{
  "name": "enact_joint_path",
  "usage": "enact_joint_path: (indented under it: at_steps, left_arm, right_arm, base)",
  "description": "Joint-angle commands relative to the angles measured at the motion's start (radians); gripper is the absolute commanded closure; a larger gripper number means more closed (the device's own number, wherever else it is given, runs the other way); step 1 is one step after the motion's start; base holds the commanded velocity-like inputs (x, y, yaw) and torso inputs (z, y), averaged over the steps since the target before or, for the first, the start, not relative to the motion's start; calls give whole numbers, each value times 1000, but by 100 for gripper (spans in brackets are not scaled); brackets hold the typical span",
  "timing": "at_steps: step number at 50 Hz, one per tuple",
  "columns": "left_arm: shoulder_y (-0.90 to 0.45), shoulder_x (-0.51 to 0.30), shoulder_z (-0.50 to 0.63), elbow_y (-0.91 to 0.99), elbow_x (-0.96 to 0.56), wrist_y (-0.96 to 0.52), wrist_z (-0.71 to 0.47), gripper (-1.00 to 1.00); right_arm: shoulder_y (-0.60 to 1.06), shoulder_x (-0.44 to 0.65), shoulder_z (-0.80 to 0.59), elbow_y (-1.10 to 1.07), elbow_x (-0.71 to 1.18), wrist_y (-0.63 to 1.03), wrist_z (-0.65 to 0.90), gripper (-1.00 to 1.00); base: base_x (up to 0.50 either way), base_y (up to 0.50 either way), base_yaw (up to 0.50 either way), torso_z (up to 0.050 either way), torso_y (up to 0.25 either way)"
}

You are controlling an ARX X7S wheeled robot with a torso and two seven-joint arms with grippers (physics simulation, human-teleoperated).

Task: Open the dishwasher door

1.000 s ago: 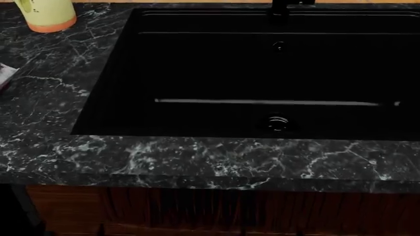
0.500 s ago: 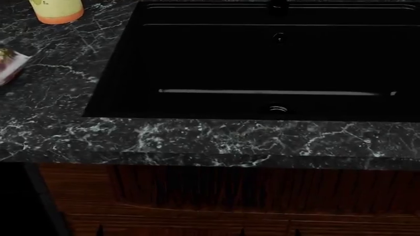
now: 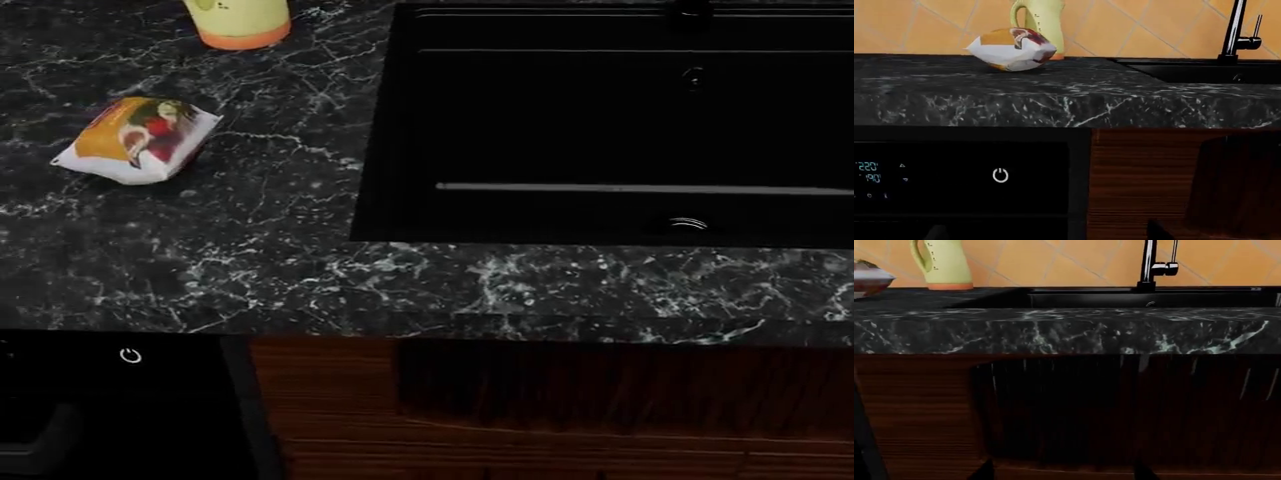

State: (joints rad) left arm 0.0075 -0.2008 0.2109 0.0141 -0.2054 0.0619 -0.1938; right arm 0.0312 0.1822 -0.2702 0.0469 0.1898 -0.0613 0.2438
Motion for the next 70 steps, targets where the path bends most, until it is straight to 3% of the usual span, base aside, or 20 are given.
enact_joint_path:
  at_steps: [1, 30, 46, 70]
  left_arm:
    - [-1, -5, 5, 1, -2, 2, -7, -100]
    - [1, -14, 15, 12, -15, -6, -24, -100]
    - [-13, -12, 9, 8, -41, -42, -46, -100]
    - [7, -14, -10, 32, -106, -28, -45, -100]
  right_arm:
    - [1, 3, -7, 4, 6, -8, 2, -100]
    - [-7, 15, -14, -13, 23, -13, 20, -100]
    - [-14, 18, -10, -11, 43, -31, 26, -100]
    - [-21, 28, -23, -35, 45, -23, 45, -100]
  base:
    - [0, 500, 0, 0, 0]
    - [0, 500, 0, 0, 0]
    - [0, 0, 0, -3, 0]
    - [0, 0, 0, -50, 0]
